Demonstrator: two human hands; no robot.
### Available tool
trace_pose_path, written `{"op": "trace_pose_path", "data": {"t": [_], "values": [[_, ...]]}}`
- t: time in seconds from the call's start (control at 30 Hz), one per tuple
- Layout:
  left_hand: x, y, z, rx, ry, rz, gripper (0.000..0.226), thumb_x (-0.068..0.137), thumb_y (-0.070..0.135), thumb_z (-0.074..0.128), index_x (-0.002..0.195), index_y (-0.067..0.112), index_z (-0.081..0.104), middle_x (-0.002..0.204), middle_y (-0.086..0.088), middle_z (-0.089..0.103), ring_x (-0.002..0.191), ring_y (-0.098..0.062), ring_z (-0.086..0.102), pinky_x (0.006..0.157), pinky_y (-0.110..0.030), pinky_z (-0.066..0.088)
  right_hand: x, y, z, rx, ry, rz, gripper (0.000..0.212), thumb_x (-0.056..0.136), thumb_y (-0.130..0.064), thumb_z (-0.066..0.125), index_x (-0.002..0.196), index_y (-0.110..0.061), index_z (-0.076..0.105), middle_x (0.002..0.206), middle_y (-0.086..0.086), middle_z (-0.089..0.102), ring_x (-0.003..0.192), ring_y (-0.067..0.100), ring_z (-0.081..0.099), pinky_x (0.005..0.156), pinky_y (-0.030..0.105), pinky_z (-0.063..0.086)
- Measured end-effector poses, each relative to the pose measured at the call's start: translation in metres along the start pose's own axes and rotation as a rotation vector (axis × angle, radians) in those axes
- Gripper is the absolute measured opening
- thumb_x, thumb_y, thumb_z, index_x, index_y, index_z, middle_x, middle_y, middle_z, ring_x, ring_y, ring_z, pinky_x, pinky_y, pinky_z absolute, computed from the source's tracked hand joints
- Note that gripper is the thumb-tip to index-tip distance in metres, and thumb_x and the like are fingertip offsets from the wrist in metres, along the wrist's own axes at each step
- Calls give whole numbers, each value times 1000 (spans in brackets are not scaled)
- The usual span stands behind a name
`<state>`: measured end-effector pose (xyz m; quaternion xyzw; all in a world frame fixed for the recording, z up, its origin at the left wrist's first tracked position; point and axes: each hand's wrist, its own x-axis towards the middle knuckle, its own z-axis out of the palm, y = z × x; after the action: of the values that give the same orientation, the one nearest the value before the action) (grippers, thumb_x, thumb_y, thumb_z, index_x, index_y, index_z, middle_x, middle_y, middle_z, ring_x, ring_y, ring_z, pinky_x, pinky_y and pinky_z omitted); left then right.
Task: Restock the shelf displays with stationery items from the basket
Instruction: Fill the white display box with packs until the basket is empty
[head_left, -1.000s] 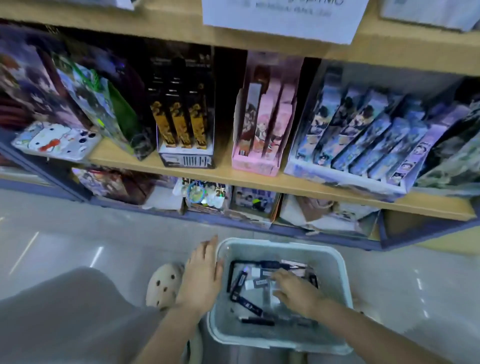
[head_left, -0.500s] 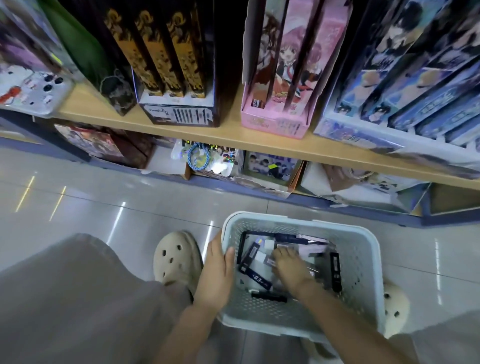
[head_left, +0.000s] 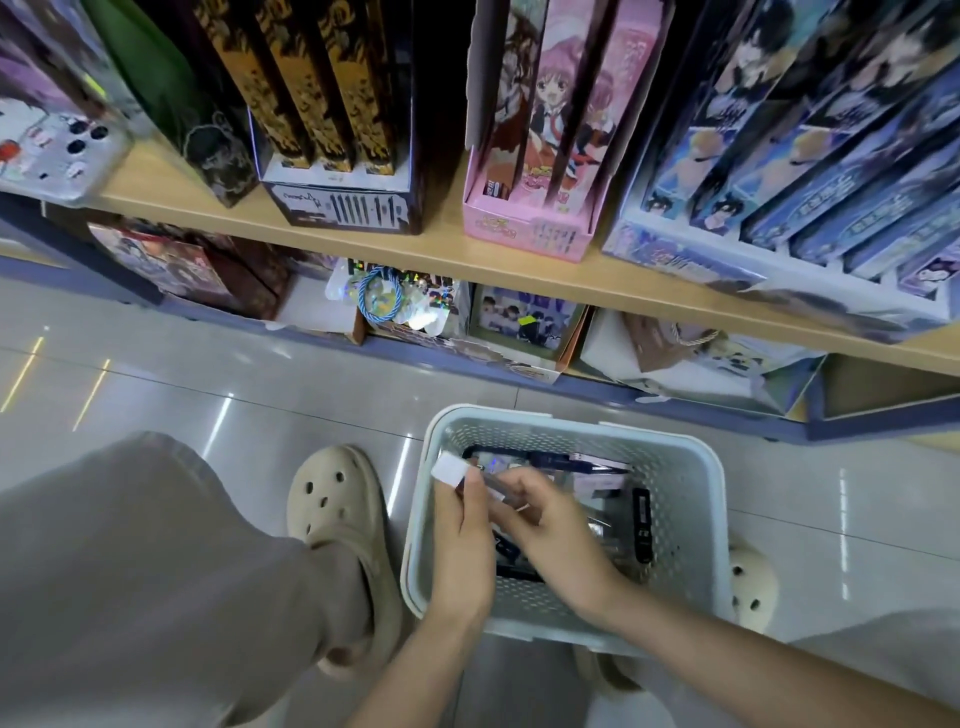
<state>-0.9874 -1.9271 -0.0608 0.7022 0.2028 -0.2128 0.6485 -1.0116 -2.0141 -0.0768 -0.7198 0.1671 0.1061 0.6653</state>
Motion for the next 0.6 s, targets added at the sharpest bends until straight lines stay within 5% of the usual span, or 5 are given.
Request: {"op": "trace_pose_path", "data": {"t": [0.1, 0.2, 0.4, 0.53, 0.6], "values": [[-1, 3, 3, -18, 49, 38, 23, 103, 17, 33, 96, 13, 54, 87, 0, 59, 70, 7, 59, 65, -6, 44, -5, 1, -2, 26, -59, 42, 15, 90, -11, 62, 98, -24, 61, 88, -17, 68, 88, 3, 63, 81, 17, 48], [5, 1, -4, 19, 69, 89, 28, 103, 14, 31, 93, -2, 52, 83, -4, 55, 72, -8, 54, 68, -14, 46, 7, 39, -24, -21, 117, 198, 11, 94, -25, 54, 104, -22, 56, 100, -5, 64, 103, 20, 61, 89, 24, 46], [13, -14, -11, 110, 19, 130, 31, 103, 15, 32, 84, -1, 50, 77, -3, 56, 71, -11, 52, 81, -36, 46, 41, 107, -61, 182, 488, 801, 58, 92, -41, 56, 126, 7, 51, 124, 16, 58, 112, 29, 53, 92, 36, 38], [14, -30, -7, 165, -41, 98, 35, 103, 19, 32, 86, -6, 51, 77, -4, 57, 77, -10, 56, 86, -38, 49, 59, 119, -54, 565, 709, 858, 55, 87, -46, 61, 117, -1, 53, 86, 4, 57, 78, 17, 51, 92, 34, 44], [13, -34, -6, 193, -57, 86, 35, 103, 19, 32, 87, -4, 52, 77, -1, 58, 78, -7, 57, 85, -36, 48, 64, 119, -52, 723, 780, 867, 33, 87, -44, 63, 94, -13, 53, 57, -3, 49, 59, 11, 38, 66, 25, 43]]}}
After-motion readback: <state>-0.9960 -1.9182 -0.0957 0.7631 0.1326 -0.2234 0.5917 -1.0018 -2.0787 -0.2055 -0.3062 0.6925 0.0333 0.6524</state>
